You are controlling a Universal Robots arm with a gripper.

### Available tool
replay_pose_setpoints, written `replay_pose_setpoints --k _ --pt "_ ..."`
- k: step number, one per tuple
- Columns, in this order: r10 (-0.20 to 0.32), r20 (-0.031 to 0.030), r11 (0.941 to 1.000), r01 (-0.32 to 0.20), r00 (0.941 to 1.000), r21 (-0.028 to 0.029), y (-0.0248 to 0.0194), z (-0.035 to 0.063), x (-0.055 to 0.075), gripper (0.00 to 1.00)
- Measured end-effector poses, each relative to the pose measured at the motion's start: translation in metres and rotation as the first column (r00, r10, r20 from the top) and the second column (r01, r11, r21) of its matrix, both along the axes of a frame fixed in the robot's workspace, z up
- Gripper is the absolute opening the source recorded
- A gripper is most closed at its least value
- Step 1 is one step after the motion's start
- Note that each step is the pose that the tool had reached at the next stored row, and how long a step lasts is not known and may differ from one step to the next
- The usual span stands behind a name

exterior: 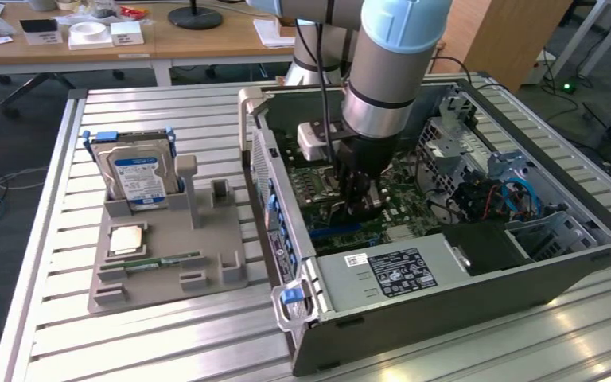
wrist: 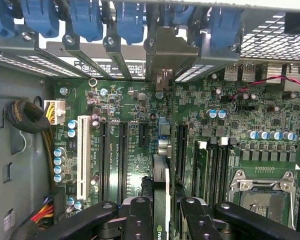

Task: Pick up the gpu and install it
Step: 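Insert the gpu into the slot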

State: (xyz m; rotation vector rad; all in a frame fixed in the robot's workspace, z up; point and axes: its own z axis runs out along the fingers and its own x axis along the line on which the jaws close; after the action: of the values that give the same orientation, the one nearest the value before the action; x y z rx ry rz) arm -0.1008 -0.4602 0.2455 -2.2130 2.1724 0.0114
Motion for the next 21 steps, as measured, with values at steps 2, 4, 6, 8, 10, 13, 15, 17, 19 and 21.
replay_pose_setpoints --k 2,4,6,8,10,13,15,17,19,21 --pt "0.000 -0.0001 1.0000 0.000 1.0000 -0.0007 0.0000 -0.0006 0.0000 0.26" --pt "0.000 -0.0001 1.0000 0.000 1.0000 -0.0011 0.0000 -0.0013 0.0000 0.26" --pt "0.000 -0.0002 1.0000 0.000 1.0000 -0.0018 0.0000 -0.0021 -0.0001 0.26" --pt "0.000 -0.0003 1.0000 0.000 1.0000 -0.0024 -0.0001 -0.0023 -0.0001 0.26" --pt "0.000 -0.0003 1.0000 0.000 1.0000 -0.0023 -0.0001 -0.0025 -0.0001 0.26" --pt "0.000 -0.0003 1.0000 0.000 1.0000 -0.0028 -0.0001 -0.0030 -0.0001 0.26" --pt "0.000 -0.0004 1.0000 0.000 1.0000 -0.0036 -0.0001 -0.0034 -0.0001 0.26" --pt "0.000 -0.0002 1.0000 0.000 1.0000 -0.0038 -0.0001 -0.0035 -0.0001 0.26" --pt "0.000 -0.0002 1.0000 0.000 1.0000 -0.0037 0.0000 -0.0036 -0.0001 0.26" --pt "0.000 -0.0001 1.0000 0.000 1.0000 -0.0036 0.0000 -0.0036 -0.0001 0.26"
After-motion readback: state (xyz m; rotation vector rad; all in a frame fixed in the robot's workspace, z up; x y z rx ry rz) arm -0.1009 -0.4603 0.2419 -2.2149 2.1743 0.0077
